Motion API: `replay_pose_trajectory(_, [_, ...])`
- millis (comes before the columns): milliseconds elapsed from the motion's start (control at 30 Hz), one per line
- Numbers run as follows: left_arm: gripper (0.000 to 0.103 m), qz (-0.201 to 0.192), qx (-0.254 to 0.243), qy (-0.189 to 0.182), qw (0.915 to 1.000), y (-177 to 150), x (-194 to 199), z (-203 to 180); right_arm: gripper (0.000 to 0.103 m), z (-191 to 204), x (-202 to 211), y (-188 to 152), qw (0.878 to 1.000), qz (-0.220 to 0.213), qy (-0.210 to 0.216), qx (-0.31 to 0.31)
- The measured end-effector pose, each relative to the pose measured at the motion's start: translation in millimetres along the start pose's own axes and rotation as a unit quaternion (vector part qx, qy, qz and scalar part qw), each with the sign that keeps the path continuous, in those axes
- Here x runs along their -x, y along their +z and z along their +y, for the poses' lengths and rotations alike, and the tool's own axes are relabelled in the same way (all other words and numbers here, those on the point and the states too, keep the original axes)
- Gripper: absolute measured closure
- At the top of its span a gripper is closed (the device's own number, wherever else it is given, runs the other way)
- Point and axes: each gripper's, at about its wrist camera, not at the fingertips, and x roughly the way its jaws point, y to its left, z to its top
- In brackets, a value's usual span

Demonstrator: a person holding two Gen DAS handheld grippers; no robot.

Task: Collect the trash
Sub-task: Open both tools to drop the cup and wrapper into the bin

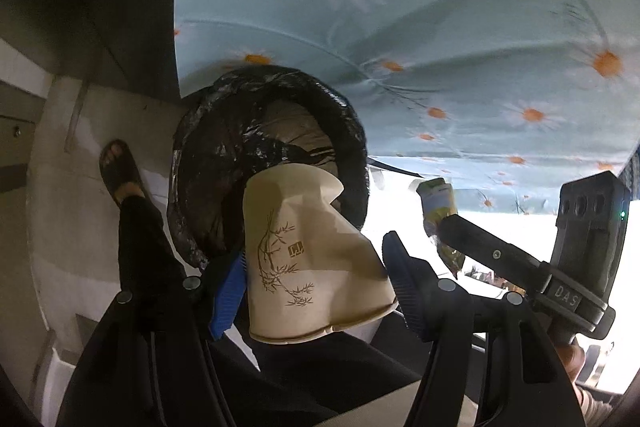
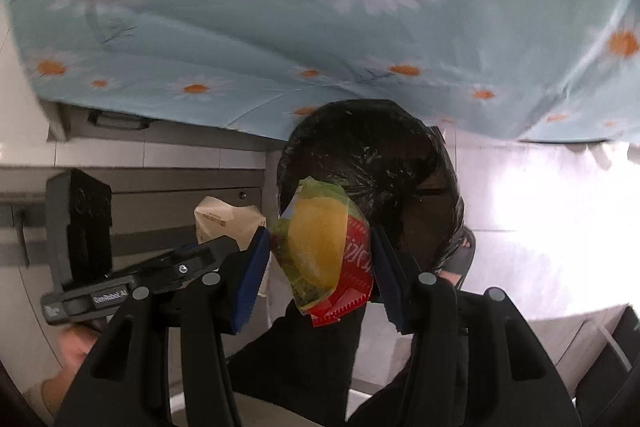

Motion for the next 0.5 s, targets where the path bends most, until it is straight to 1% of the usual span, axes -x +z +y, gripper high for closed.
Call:
replay_pose_trajectory(100, [0.037,0.001,0.005,0.004,1.0,6,-3,2,0.049,-5,-5,5,1.0,0.001,0.004,-0.02])
replay_pose_trajectory(133, [0.029,0.004,0.006,0.0,1.0,9,-5,2,0.037,-7,-4,5,1.0,0.0,0.005,-0.026])
replay_pose_trajectory(200, [0.019,0.006,0.007,0.01,0.9999,11,-3,2,0.022,-12,1,9,0.999,-0.005,0.011,-0.052])
replay_pose_trajectory(267, [0.019,0.013,0.008,0.012,0.9998,14,-5,3,0.022,-17,2,13,0.997,-0.002,0.019,-0.069])
replay_pose_trajectory(333, [0.019,0.015,0.007,0.019,0.9997,15,-6,4,0.022,-17,5,16,0.997,-0.003,0.019,-0.071])
replay_pose_trajectory(500, [0.019,0.007,0.014,0.021,0.9997,17,2,8,0.022,-20,8,18,0.997,-0.004,0.015,-0.071])
